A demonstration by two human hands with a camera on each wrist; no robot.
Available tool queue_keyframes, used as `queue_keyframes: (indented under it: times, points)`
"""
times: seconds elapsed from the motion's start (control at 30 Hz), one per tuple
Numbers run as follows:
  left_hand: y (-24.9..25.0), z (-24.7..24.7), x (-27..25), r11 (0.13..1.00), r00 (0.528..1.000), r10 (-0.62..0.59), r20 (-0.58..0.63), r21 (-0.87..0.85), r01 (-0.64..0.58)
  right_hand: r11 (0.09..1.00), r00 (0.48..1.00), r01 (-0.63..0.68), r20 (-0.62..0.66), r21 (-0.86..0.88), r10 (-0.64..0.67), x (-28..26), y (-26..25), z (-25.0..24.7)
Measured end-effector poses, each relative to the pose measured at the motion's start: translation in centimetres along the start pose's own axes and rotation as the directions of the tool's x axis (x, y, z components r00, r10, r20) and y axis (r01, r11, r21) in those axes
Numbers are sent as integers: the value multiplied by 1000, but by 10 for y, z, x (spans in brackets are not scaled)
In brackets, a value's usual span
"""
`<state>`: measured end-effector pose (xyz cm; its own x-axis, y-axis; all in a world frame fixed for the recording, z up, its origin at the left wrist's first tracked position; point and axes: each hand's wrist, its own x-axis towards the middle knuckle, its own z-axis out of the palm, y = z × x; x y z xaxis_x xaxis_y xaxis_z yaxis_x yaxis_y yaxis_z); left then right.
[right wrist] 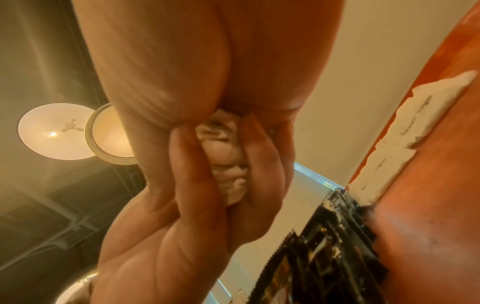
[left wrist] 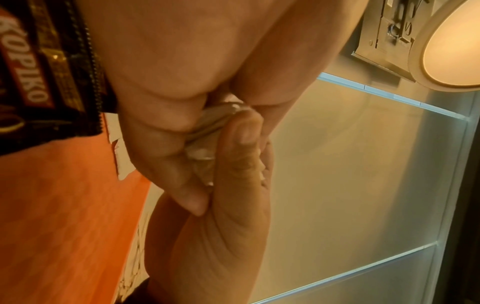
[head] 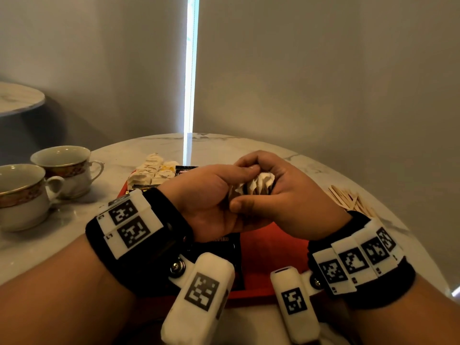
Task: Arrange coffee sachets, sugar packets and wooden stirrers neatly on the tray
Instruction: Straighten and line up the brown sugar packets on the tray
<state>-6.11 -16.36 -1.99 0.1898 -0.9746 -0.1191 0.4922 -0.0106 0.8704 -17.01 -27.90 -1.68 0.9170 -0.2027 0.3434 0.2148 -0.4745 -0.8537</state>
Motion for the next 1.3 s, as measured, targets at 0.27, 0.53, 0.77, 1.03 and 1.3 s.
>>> queue_keyframes:
  times: [0.27,0.53,0.77,1.03,1.3]
  points:
    - [2,-1,-2,999,999,-26,44,20,25,997,996,20,-83,-69,-25,-1,-4,2]
    - [2,1,-6,997,999,-24,37,71,22,999,998,-48,-52,-14,47,-3,-4,1]
    - [0,-1,1,999,999,33,-20,-3,-33,999,998,-45,-38,-10,44,-2,-3,1]
    - [3,0,0,999,1000,-2,21,-51,3,999,999,-40,-30,-4,40,0,-1,1]
    - [7,-1,-4,995,992,-98,82,32,96,967,997,-57,30,-247,67,0,-3,-3]
